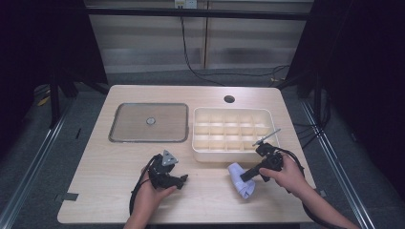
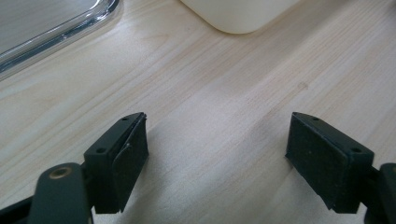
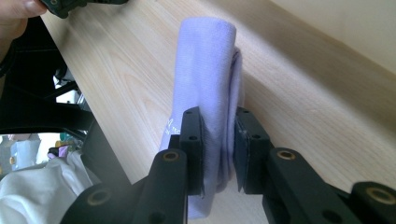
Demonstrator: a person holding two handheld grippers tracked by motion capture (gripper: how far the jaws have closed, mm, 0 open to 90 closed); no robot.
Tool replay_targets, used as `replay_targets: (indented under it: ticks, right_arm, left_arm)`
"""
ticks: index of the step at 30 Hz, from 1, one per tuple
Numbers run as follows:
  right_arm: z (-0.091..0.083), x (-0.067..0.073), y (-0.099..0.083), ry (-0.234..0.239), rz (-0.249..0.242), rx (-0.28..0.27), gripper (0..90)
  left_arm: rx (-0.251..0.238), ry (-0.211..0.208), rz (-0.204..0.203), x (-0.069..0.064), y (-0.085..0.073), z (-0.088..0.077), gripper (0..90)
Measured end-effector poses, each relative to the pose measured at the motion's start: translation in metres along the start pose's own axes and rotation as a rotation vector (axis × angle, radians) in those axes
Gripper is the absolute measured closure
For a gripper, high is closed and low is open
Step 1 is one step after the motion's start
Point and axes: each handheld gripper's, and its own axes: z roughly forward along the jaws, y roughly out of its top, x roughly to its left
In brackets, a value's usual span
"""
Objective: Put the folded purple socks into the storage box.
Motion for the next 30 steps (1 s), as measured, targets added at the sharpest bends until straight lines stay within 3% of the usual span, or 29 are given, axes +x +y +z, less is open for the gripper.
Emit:
replay_targets:
  ticks: [14,30]
  right_arm:
    - [-0.020,0.004,0.008,-0.010,-0.006,-0.016,75.8]
    - [-0.042,0.004,0.014,-0.046,-0.017,-0.026,75.8]
  left_arm:
    - [-0.049,-0.006,0.004,0.000,-0.005,0.003,14.7]
    - [-0.048,-0.004,0.002,0.000,-0.005,0.003,14.6]
